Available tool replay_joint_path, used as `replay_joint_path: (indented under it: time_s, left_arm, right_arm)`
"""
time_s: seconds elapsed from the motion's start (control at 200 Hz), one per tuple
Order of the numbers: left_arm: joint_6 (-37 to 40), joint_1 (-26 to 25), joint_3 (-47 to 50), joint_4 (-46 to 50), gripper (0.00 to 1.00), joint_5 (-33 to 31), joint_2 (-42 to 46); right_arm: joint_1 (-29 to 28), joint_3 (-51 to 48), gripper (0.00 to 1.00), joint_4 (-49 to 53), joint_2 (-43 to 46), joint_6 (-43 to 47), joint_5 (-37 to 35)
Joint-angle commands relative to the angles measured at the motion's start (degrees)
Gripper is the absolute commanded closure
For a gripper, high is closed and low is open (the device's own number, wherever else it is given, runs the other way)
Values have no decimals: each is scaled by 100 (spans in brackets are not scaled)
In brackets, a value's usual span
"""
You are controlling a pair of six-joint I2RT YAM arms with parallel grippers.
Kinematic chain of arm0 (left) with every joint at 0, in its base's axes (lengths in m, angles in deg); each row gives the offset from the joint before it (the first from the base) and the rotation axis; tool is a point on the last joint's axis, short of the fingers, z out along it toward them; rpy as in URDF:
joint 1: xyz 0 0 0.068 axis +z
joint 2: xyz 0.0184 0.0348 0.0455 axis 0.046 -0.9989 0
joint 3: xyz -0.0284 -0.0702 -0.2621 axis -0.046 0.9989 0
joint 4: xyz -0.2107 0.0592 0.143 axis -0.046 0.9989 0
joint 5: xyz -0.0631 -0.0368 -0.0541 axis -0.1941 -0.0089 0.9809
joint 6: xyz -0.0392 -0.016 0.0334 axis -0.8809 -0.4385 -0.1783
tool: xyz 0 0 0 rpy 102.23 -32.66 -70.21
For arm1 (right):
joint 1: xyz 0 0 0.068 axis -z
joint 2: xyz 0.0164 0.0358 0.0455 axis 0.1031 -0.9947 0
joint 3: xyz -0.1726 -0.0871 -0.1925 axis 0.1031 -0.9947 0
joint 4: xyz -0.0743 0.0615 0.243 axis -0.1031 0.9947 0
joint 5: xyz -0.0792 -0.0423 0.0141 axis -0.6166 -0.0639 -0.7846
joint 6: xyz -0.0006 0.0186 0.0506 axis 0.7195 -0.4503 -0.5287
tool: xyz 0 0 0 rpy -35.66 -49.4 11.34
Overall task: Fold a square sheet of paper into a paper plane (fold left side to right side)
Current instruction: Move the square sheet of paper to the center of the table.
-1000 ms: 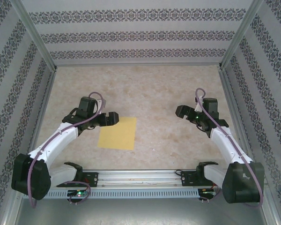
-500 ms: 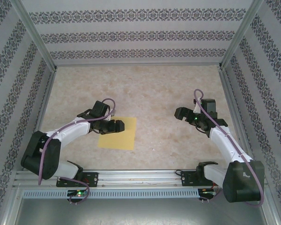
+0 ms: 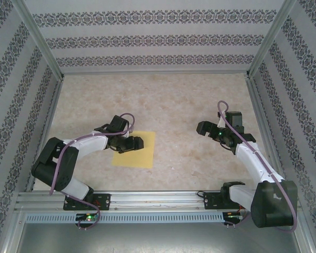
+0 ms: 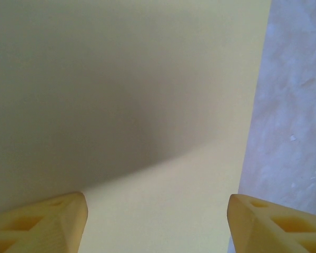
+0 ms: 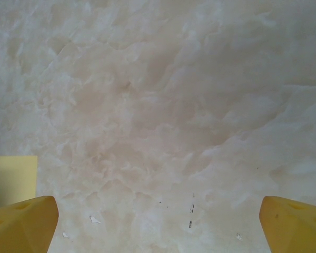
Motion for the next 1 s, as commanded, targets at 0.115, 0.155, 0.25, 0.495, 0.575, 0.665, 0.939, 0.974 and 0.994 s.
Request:
replay_joint_path:
  time_s: [0.115, 0.155, 0.25, 0.495, 0.575, 0.665, 0.939, 0.974, 0.994]
  left_arm:
    - [-856, -574, 45, -851, 30, 3, -591]
    - [-1026, -696, -18, -943, 30, -58, -707]
    - [-1513, -980, -106, -1417, 31, -165, -988]
    - [-2089, -1702, -618, -1888, 30, -635, -1531]
    - [-2277, -1752, -615, -2194, 30, -586, -1588]
    - [-2359, -1765, -634, -2440, 30, -465, -1555]
    - [-1904, -1628, -412, -2039, 24, -778, -516]
    - [-1853, -1573, -319, -1953, 24, -817, -384]
    - [-1835, -1541, -257, -1928, 24, -819, -320]
  right_arm:
    - [-61, 154, 2, 5, -29, 18, -144]
    - [-61, 145, 2, 6, -30, 14, -145]
    - [-61, 144, 2, 8, -63, -10, -169]
    - [-70, 198, 5, 108, -204, 36, -156]
    - [-78, 216, 6, 131, -261, 67, -154]
    - [-111, 257, 8, 154, -331, 79, -177]
    - [-936, 747, 6, 307, -879, 90, -804]
    - [-1125, 837, 5, 307, -992, 99, -932]
    - [-1230, 889, 5, 307, -1075, 110, -993]
